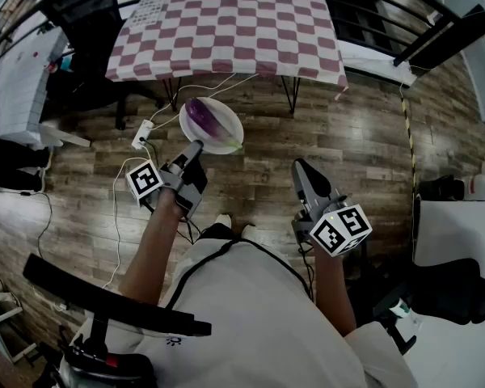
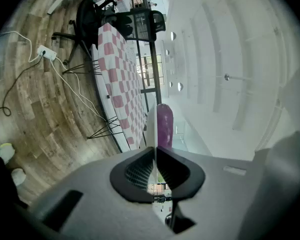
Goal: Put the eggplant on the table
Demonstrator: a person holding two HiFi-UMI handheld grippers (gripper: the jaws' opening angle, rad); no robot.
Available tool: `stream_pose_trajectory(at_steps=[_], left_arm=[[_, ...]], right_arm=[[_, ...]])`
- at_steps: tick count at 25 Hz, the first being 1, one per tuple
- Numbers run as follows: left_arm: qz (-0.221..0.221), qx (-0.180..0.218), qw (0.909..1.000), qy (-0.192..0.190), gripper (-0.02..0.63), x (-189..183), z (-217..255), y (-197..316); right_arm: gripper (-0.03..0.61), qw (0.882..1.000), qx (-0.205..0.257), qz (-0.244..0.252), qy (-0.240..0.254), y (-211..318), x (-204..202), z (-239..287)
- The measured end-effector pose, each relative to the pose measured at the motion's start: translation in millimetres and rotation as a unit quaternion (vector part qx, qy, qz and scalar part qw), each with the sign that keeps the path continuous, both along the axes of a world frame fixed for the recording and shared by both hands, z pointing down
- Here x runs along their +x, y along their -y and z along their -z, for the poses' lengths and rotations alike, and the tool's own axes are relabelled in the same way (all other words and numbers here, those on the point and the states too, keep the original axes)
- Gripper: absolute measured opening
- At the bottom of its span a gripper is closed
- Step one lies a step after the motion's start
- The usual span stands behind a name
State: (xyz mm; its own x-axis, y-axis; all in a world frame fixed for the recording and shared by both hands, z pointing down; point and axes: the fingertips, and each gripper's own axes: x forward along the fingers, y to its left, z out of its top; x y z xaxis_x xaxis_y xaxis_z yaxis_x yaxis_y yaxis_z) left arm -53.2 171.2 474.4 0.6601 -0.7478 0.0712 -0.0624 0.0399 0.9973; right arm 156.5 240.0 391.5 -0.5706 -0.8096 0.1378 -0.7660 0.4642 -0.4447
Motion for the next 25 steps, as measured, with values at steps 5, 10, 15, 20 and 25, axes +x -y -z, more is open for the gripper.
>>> stream_pose_trajectory(at_steps=[5,10,15,20,25], left_arm=[[-0.003,0.014,0.9999,0.006,0.031,-13.9,18.4,-55.8],[-0.009,0.027,0.9995,0.014,0.031,-28.9,29.0,-82.1],[-0.017,0.037,0.9990,0.016,0.031,-38.7,36.9,-94.5],[-0.026,0.039,0.9988,0.012,0.031,-44.6,38.8,-102.5],[-0.036,0.041,0.9984,0.011,0.031,-47.9,38.9,-103.4]], right_arm=[[0.008,1.000,0.016,0.003,0.003,-38.7,-14.6,17.7],[0.006,1.000,0.021,0.006,0.002,-63.4,-29.8,20.9],[0.006,1.000,0.020,0.011,0.010,-80.1,-45.9,20.8],[0.008,0.999,0.021,0.025,0.015,-90.0,-63.4,23.4],[0.008,0.999,0.019,0.020,0.018,-93.1,-70.9,24.1]])
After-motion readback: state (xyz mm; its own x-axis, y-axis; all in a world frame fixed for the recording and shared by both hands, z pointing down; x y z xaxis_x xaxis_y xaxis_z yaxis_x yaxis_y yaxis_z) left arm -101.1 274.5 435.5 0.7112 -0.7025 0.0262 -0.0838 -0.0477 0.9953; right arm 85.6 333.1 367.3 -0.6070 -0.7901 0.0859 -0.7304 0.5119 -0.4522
